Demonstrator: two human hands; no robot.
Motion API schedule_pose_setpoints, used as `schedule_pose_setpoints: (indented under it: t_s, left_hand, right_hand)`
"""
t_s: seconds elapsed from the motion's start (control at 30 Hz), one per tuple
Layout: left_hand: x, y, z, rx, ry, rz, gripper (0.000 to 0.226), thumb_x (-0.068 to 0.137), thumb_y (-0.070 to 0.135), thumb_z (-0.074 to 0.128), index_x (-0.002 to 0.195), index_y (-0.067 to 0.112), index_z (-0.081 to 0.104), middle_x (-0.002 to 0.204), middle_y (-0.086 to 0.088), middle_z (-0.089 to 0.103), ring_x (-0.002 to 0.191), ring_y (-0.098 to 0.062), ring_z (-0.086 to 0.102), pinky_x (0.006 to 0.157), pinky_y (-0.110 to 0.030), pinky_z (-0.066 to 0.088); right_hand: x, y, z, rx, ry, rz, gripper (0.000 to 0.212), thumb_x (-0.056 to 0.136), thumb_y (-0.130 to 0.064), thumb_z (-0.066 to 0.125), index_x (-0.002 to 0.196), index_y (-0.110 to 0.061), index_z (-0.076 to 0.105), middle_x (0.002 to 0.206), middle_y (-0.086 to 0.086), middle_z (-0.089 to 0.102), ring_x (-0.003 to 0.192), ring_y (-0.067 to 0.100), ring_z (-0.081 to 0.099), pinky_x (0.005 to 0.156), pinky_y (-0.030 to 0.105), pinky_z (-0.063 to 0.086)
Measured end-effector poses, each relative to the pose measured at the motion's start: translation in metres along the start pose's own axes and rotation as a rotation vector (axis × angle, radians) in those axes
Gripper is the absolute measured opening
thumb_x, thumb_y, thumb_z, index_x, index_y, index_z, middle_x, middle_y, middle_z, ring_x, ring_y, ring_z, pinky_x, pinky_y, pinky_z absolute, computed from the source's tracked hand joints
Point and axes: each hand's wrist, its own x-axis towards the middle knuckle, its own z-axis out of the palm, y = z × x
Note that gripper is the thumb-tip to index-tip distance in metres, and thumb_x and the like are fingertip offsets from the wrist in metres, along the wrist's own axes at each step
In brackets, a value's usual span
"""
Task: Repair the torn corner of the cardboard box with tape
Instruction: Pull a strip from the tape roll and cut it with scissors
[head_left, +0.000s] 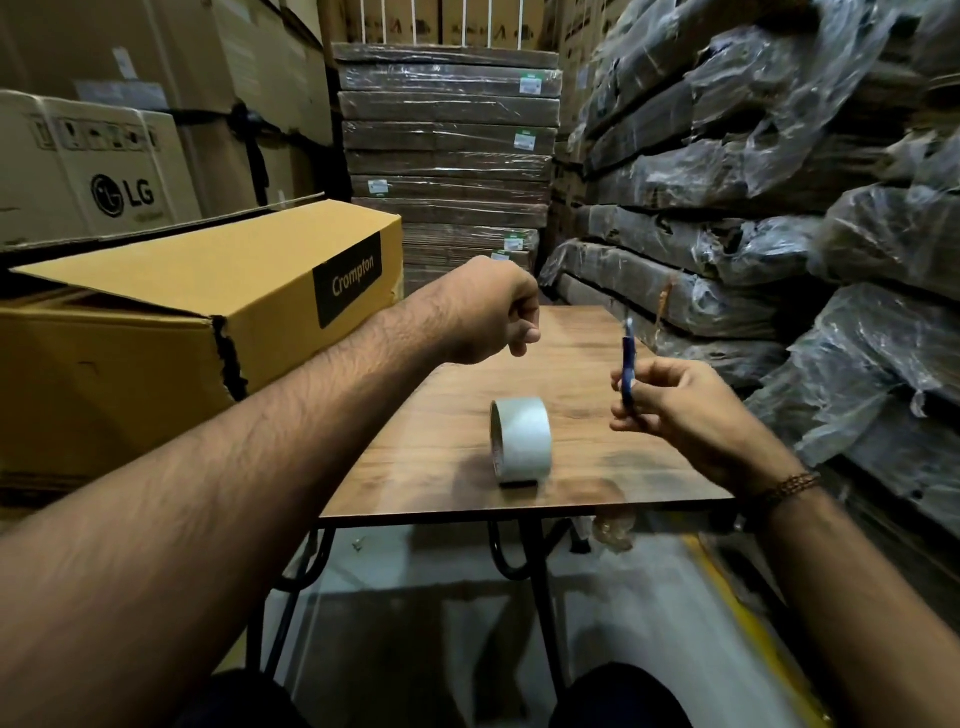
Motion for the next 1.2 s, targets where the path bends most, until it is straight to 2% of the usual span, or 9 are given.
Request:
schedule_pose_setpoints:
  t_s: [0.13, 0.23, 0.3, 0.4, 0.57, 0.67, 0.87, 1.0, 1.2]
  left_hand:
    - [0.006, -0.005, 0.003, -0.008, 0.023, -0.008, 0.004, 0.098, 0.024, 0.068, 0.099, 0.02, 0.068, 0.084, 0.009, 0.076, 0.072, 0.006, 0.063, 0.059, -0.017, 0.043]
    - [0.01, -0.01, 0.005, 0.008, 0.034, 0.0, 0.006, 0.1, 0.022, 0.067, 0.098, 0.017, 0.069, 0.083, 0.008, 0.078, 0.066, 0.011, 0.059, 0.057, -0.015, 0.04]
    - [0.011, -0.011, 0.005, 0.005, 0.029, -0.005, 0.006, 0.1, 0.021, 0.066, 0.099, 0.016, 0.068, 0.084, 0.008, 0.078, 0.065, 0.01, 0.059, 0.056, -0.016, 0.04]
    - [0.01, -0.012, 0.003, 0.006, 0.028, 0.005, 0.002, 0.1, 0.019, 0.066, 0.1, 0.017, 0.067, 0.086, 0.007, 0.076, 0.067, 0.007, 0.061, 0.056, -0.015, 0.039]
    - [0.008, -0.014, -0.004, 0.006, 0.036, 0.034, 0.003, 0.1, 0.02, 0.066, 0.098, 0.02, 0.067, 0.082, 0.01, 0.076, 0.067, 0.009, 0.062, 0.058, -0.015, 0.041]
    - [0.007, -0.012, -0.005, -0.004, 0.041, 0.039, 0.003, 0.1, 0.022, 0.066, 0.097, 0.021, 0.068, 0.081, 0.011, 0.077, 0.068, 0.011, 0.062, 0.057, -0.015, 0.042]
    - [0.004, -0.005, -0.002, -0.044, 0.003, 0.023, 0.005, 0.1, 0.022, 0.066, 0.101, 0.017, 0.067, 0.086, 0.007, 0.077, 0.077, -0.006, 0.074, 0.057, -0.017, 0.05]
    - [0.004, -0.002, -0.001, -0.035, 0.004, 0.03, 0.006, 0.1, 0.022, 0.066, 0.101, 0.016, 0.067, 0.085, 0.006, 0.077, 0.077, -0.009, 0.075, 0.057, -0.018, 0.052]
    - [0.005, -0.001, -0.001, -0.024, 0.031, 0.052, 0.006, 0.099, 0.024, 0.067, 0.1, 0.018, 0.068, 0.084, 0.008, 0.076, 0.078, -0.007, 0.073, 0.063, -0.024, 0.057]
  right_hand:
    - [0.018, 0.001, -0.017, -0.258, -0.062, 0.014, 0.003, 0.101, 0.001, 0.067, 0.102, 0.001, 0.07, 0.093, 0.015, 0.068, 0.068, 0.016, 0.068, 0.073, 0.037, 0.066]
    - [0.03, 0.004, -0.023, -0.425, -0.091, -0.006, 0.019, 0.092, -0.003, 0.078, 0.107, 0.002, 0.069, 0.11, 0.017, 0.076, 0.092, 0.027, 0.077, 0.085, 0.046, 0.066]
    - [0.036, 0.003, -0.028, -0.464, -0.135, -0.003, 0.028, 0.09, -0.005, 0.082, 0.112, 0.002, 0.067, 0.113, 0.018, 0.074, 0.105, 0.035, 0.077, 0.09, 0.048, 0.066]
    - [0.041, -0.002, -0.04, -0.486, -0.187, 0.008, 0.029, 0.091, -0.003, 0.081, 0.116, 0.002, 0.067, 0.109, 0.015, 0.074, 0.103, 0.033, 0.077, 0.095, 0.049, 0.065]
    - [0.041, -0.006, -0.051, -0.563, -0.253, 0.022, 0.026, 0.085, -0.002, 0.085, 0.106, -0.003, 0.071, 0.097, 0.01, 0.079, 0.086, 0.019, 0.077, 0.083, 0.036, 0.062]
    - [0.036, -0.006, -0.048, -0.625, -0.286, 0.034, 0.024, 0.082, -0.003, 0.088, 0.1, -0.006, 0.072, 0.094, 0.009, 0.078, 0.085, 0.019, 0.072, 0.082, 0.036, 0.061]
    - [0.021, -0.007, -0.032, -0.736, -0.317, 0.048, 0.027, 0.084, -0.008, 0.087, 0.105, -0.004, 0.072, 0.093, 0.002, 0.073, 0.074, 0.011, 0.065, 0.064, 0.024, 0.055]
    - [0.015, -0.006, -0.028, -0.813, -0.32, 0.067, 0.029, 0.08, -0.018, 0.091, 0.102, -0.011, 0.074, 0.098, 0.008, 0.075, 0.076, 0.014, 0.065, 0.067, 0.026, 0.056]
    - [0.009, -0.016, -0.019, -0.887, -0.303, 0.046, 0.028, 0.081, -0.025, 0.091, 0.1, -0.015, 0.074, 0.098, 0.004, 0.075, 0.081, 0.015, 0.066, 0.07, 0.029, 0.059]
